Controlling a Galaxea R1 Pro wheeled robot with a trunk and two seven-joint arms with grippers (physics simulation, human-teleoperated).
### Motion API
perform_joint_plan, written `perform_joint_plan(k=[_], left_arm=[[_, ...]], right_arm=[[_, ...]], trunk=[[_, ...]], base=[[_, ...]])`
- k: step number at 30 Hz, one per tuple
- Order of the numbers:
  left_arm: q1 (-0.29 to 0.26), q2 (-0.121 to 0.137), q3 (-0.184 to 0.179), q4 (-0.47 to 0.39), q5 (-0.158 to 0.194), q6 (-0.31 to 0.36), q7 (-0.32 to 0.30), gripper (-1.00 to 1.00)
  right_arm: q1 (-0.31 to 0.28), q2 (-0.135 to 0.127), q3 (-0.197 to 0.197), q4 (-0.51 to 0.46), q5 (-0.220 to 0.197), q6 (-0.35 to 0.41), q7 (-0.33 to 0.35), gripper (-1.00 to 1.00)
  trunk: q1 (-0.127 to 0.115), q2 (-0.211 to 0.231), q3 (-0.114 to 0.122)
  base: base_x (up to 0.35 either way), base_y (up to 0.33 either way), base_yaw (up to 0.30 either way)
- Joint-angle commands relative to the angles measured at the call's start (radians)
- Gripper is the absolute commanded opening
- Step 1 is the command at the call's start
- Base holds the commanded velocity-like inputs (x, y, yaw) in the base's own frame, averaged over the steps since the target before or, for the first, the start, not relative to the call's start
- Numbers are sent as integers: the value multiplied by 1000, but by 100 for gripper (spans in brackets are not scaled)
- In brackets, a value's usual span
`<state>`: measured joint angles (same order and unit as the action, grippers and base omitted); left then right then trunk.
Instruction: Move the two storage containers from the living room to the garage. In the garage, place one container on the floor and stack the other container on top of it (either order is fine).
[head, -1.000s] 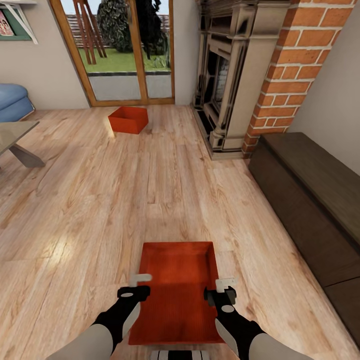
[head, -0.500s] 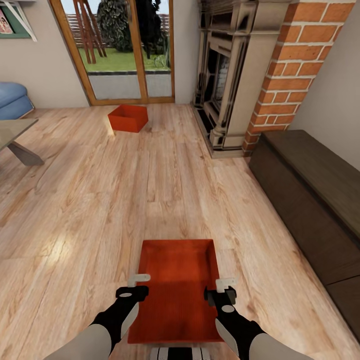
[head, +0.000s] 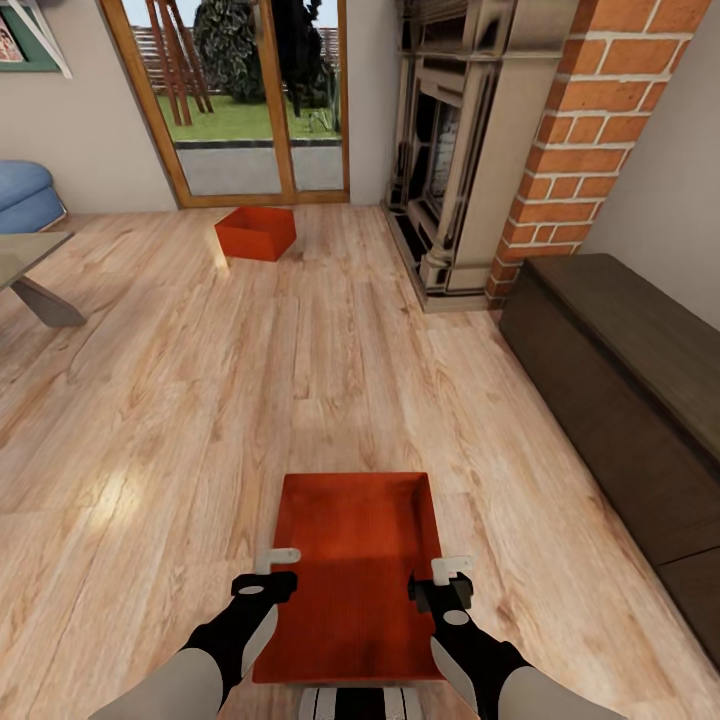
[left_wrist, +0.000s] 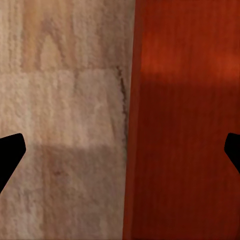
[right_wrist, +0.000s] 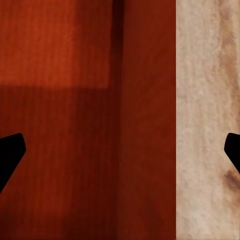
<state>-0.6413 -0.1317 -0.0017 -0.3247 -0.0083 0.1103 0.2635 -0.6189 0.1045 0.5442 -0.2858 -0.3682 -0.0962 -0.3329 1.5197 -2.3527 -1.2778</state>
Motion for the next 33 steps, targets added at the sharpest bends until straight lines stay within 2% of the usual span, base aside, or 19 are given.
perform_joint_plan(k=[1, 6, 10, 33], left_arm=[[0, 0, 0, -2, -1, 6, 3, 100], [0, 0, 0, -4, -1, 6, 3, 100], [0, 0, 2, -4, -1, 6, 3, 100], [0, 0, 3, -5, -1, 6, 3, 100]], right_arm=[[-1, 0, 8, 1, -11, -5, -5, 100], [-1, 0, 8, 1, -11, -5, -5, 100], [-1, 0, 8, 1, -11, -5, -5, 100], [-1, -2, 8, 1, -9, -5, -5, 100]], trunk=[[0, 0, -1], [0, 0, -1], [15, -28, -13], [15, -28, -13]], base=[[0, 0, 0], [0, 0, 0], [0, 0, 0], [0, 0, 0]])
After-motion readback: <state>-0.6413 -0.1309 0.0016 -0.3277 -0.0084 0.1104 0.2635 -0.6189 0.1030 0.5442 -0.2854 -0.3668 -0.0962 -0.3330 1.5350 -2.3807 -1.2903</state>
